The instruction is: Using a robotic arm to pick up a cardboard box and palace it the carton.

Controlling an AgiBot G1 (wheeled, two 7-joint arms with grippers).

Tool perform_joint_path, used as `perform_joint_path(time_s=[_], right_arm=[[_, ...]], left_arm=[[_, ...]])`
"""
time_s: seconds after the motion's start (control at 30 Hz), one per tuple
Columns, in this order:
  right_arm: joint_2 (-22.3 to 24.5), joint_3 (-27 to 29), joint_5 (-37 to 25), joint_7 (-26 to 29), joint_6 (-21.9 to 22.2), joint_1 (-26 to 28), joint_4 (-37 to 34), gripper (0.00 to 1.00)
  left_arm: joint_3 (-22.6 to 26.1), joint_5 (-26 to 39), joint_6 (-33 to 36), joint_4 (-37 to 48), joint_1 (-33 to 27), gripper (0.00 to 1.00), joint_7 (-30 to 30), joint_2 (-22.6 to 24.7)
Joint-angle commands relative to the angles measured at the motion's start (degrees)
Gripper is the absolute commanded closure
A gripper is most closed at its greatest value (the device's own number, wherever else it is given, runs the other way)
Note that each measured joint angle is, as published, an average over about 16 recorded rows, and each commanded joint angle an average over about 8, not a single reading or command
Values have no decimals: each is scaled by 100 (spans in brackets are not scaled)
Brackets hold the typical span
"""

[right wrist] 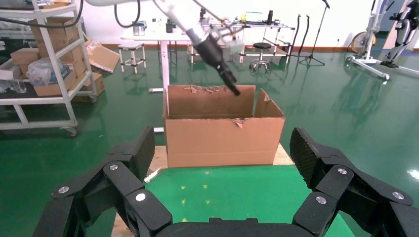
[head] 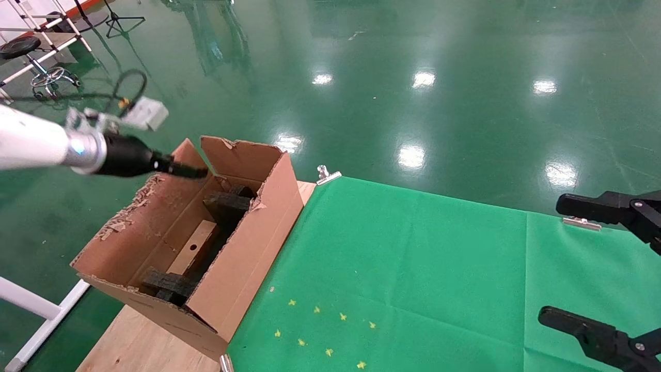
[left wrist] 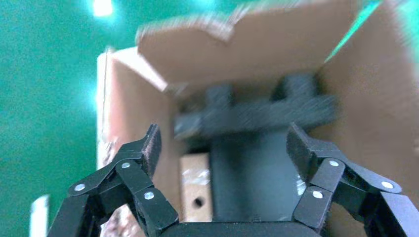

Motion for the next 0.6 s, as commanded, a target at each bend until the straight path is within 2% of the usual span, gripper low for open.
perform_joint_path(time_s=[0.03, 0.27, 0.6], right_arm=[[0, 0, 0, 0, 0, 0, 0, 0], [1, 0, 0, 0, 2, -1, -2, 0], [1, 0, -1, 0, 1, 0, -1, 0]], left_arm=[[-90, -138, 306, -145, -181, 0, -8, -113], [-115, -188, 616, -304, -353, 0, -82, -218], [-222, -321, 581, -441, -139, 0, 1, -202]])
